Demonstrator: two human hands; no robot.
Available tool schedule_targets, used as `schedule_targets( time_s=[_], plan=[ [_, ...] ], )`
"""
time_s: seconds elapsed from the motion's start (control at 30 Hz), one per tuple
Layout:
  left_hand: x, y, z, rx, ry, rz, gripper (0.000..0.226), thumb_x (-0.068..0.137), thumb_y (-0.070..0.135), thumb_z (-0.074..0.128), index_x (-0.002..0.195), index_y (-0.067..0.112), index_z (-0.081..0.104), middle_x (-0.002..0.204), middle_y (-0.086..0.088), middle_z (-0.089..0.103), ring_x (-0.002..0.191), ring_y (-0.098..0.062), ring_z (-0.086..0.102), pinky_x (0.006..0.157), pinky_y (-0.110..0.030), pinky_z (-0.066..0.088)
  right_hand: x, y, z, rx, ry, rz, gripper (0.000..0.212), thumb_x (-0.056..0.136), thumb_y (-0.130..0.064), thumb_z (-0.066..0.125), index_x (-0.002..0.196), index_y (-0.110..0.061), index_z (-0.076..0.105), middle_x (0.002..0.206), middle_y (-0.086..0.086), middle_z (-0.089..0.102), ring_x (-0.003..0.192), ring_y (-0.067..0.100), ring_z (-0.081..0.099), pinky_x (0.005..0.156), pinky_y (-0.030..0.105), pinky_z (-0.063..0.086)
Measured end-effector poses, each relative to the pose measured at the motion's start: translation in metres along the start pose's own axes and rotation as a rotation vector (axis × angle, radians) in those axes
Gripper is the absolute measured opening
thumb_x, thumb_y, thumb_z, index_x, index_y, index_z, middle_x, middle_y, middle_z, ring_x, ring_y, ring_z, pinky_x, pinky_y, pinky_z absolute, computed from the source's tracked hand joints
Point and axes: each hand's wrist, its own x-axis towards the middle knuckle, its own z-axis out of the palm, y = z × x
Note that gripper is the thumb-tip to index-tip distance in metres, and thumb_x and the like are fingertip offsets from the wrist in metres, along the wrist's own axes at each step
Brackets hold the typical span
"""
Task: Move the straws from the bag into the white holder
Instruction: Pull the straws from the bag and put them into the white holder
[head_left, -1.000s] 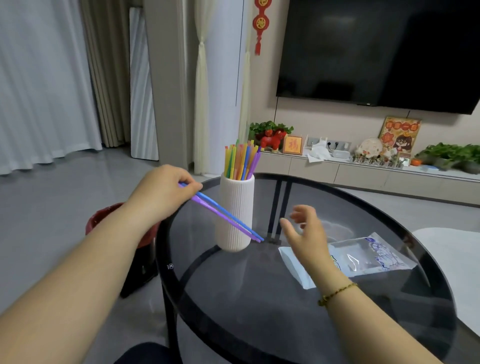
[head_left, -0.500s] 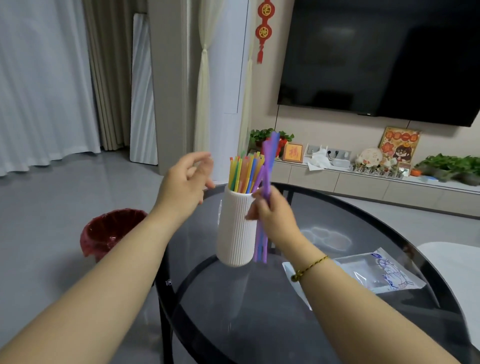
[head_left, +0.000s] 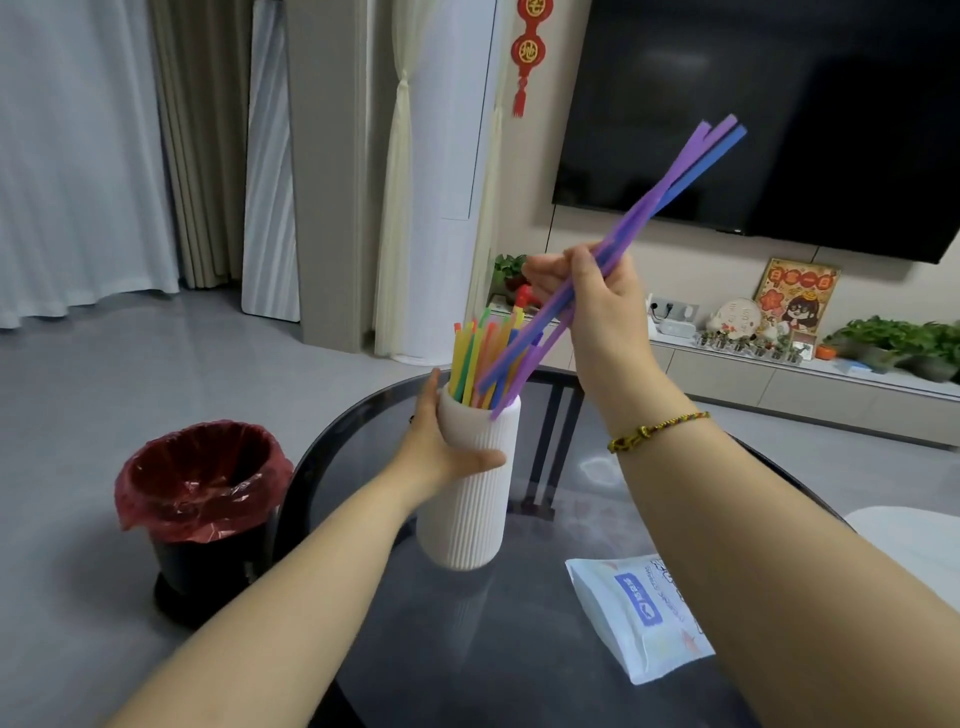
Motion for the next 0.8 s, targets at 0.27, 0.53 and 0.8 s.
schedule_targets(
  time_s=[0.27, 0.53, 0.8],
  plan=[
    [0.011, -0.009, 0.01, 0.012, 0.03, 0.076, 0.082, 0.063, 0.022, 0.079, 0.129, 0.022, 0.03, 0.112, 0.003, 0.047, 0.101, -0.017, 0.05, 0.086, -0.036, 0.047, 0.016, 0.004, 0.012, -0.082, 0.026, -0.107, 0.024, 0.096, -0.01, 0.03, 0.077, -0.019, 0.039, 0.072, -0.001, 0.063, 0.069, 0.008, 0.064, 0.075, 0.024, 0.055],
    [0.01, -0.012, 0.008, 0.027, -0.004, 0.092, 0.075, 0.065, 0.02, 0.077, 0.127, 0.021, 0.034, 0.11, 0.0, 0.053, 0.097, -0.02, 0.056, 0.083, -0.038, 0.052, 0.027, 0.007, 0.026, -0.088, 0.129, -0.13, 0.025, 0.096, -0.012, 0.028, 0.075, -0.021, 0.037, 0.057, 0.0, 0.043, 0.042, 0.001, 0.055, 0.058, 0.017, 0.053],
    [0.008, -0.011, 0.009, -0.007, 0.009, 0.03, 0.079, 0.066, 0.021, 0.076, 0.131, 0.023, 0.03, 0.121, -0.005, 0.052, 0.107, -0.024, 0.052, 0.093, -0.046, 0.048, 0.018, 0.024, 0.019, -0.41, -0.001, -0.036, 0.025, 0.096, -0.018, 0.03, 0.074, -0.026, 0.039, 0.067, -0.004, 0.052, 0.074, 0.014, 0.058, 0.074, 0.032, 0.047]
  ],
)
